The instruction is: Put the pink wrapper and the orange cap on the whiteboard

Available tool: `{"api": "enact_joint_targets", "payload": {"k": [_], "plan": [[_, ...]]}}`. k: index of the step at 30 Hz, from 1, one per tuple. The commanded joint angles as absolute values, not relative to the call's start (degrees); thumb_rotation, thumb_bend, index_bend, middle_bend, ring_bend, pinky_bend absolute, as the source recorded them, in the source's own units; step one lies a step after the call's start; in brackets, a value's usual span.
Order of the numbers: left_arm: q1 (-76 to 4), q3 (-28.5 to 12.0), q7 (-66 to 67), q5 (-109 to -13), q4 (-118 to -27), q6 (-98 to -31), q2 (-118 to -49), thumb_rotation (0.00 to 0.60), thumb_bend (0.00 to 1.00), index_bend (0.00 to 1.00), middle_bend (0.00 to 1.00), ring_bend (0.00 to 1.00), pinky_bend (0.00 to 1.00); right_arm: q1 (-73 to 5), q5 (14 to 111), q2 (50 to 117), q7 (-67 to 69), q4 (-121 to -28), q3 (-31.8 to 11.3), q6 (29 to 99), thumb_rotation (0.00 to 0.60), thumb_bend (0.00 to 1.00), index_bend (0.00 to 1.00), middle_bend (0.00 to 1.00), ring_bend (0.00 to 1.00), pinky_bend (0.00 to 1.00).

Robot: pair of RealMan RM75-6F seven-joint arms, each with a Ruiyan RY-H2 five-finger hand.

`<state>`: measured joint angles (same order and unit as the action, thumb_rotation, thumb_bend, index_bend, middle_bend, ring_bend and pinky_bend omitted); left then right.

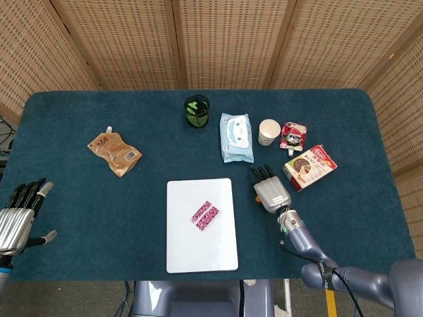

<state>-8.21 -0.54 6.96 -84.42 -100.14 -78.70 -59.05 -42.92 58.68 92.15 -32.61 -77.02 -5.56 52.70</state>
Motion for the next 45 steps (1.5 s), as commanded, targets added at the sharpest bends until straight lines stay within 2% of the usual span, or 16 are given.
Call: {"api": "enact_joint_targets", "payload": {"k": [1,32,39,45], "plan": [[-8.19,-0.49,6.99,-84.49,-100.15,-78.73,-59.06,0.600,0.00,0.00,0.00,0.00,0.00,-42.83,58.65,92.22,-32.46,-76.80,-5.59,52.69,0.600,0.33,0.41,0.00,0.00,0.00],[-8.37,-0.38,7.01,-84.43,-100.14,-78.48,-59.05,0.600,0.00,0.00,0.00,0.00,0.00,-42.84,59.10,93.64,-32.50,-74.44,-5.32,51.55,0.600,0.34,0.42,0.00,0.00,0.00],[-8.37,-0.38,6.98,-84.41,-100.20,-78.49,-59.01,0.600,0.00,0.00,0.00,0.00,0.00,-43.02,58.44,93.80,-33.09,-74.34,-5.52,51.28,0.600,0.34,0.59,0.00,0.00,0.00],[-8.39,-0.32,6.95,-84.43,-100.16,-78.43,-59.02,0.600,0.00,0.00,0.00,0.00,0.00,-42.92,58.92,93.66,-32.38,-75.02,-5.69,51.52,0.600,0.34,0.61,0.00,0.00,0.00]]}}
